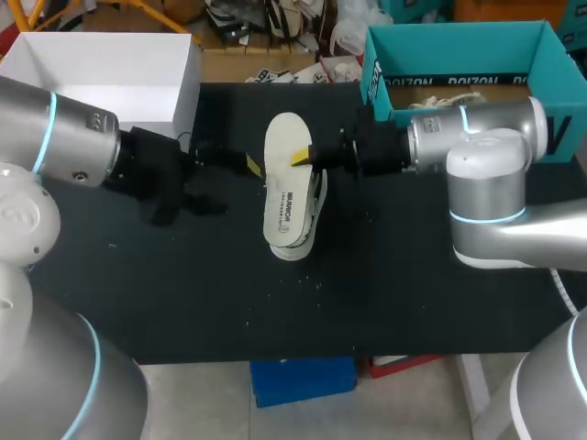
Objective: Take the shoe out of the shoebox, open the shoe tongue, remove and reinsert the insole, then place the shoe into the shoebox
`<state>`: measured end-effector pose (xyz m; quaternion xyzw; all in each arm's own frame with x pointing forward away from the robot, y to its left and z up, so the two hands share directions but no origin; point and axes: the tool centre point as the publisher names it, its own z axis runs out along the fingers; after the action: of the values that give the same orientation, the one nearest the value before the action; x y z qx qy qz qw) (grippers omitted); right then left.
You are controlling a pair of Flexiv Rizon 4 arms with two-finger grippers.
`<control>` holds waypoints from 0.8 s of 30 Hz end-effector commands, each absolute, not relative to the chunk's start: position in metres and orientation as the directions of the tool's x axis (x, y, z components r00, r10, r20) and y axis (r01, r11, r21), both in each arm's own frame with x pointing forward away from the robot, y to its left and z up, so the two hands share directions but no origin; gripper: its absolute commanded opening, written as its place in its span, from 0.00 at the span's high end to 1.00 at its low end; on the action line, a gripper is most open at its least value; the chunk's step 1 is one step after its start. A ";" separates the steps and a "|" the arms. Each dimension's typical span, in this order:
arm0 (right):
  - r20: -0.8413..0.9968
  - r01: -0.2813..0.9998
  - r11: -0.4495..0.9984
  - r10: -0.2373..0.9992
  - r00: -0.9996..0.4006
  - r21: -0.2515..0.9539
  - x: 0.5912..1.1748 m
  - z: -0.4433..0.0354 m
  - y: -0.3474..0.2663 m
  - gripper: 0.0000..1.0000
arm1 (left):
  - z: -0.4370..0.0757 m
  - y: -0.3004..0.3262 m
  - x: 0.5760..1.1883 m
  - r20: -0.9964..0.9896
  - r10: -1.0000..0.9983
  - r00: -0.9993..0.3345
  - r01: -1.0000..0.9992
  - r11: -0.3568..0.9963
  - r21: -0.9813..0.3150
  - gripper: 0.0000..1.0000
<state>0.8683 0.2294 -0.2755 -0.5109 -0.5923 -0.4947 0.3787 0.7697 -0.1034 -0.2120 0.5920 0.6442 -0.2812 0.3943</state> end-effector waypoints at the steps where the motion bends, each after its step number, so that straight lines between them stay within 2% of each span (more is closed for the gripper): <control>1: 0.954 0.980 -0.013 0.231 -0.191 0.199 0.869 -0.276 0.231 1.00 | -0.223 -0.099 0.784 -0.959 0.279 0.052 0.991 0.107 0.085 0.00; 13: 0.954 0.980 -0.013 0.231 -0.191 0.199 0.869 -0.276 0.231 1.00 | -0.233 -0.099 0.799 -0.970 0.180 0.163 0.977 0.111 0.184 0.00; 24: 0.954 0.980 -0.013 0.231 -0.191 0.199 0.869 -0.276 0.231 1.00 | -0.247 -0.099 0.817 -0.970 0.102 0.222 0.946 0.220 0.240 0.00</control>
<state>0.8682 0.2294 -0.2755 -0.5109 -0.5922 -0.4948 0.3788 0.8189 -0.0929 -0.2425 0.5313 0.5268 -0.3539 0.5613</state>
